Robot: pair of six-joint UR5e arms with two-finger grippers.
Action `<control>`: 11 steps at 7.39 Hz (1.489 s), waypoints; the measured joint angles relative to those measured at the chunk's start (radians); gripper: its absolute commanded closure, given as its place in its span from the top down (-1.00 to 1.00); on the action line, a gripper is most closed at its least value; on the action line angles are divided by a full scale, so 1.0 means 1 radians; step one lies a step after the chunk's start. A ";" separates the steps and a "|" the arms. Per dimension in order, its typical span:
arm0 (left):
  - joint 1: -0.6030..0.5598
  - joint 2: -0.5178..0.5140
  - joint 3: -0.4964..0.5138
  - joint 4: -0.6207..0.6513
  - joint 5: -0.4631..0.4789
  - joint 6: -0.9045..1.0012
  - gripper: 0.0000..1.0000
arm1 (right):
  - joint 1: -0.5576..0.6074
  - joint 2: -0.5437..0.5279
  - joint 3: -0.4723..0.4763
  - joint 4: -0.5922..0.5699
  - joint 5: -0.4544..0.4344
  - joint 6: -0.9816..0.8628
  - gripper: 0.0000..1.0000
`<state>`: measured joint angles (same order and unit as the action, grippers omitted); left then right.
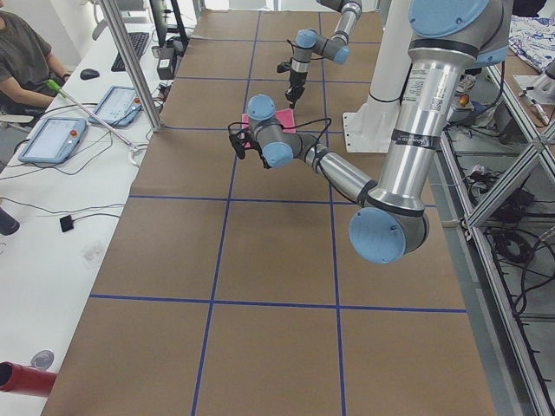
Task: Fold towel twice with both arms
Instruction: 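Bring the left gripper to the towel's near corner closest to it, then pinch the two near towel corners with both grippers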
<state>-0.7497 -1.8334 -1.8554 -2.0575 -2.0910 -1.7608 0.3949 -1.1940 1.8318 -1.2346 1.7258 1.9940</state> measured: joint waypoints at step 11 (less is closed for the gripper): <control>0.426 -0.178 0.014 0.167 0.380 -0.142 0.81 | -0.040 -0.052 0.065 0.000 0.008 0.005 -1.00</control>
<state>-0.3236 -2.0110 -1.8410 -1.8905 -1.7115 -1.9026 0.3549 -1.2463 1.8968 -1.2349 1.7335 1.9992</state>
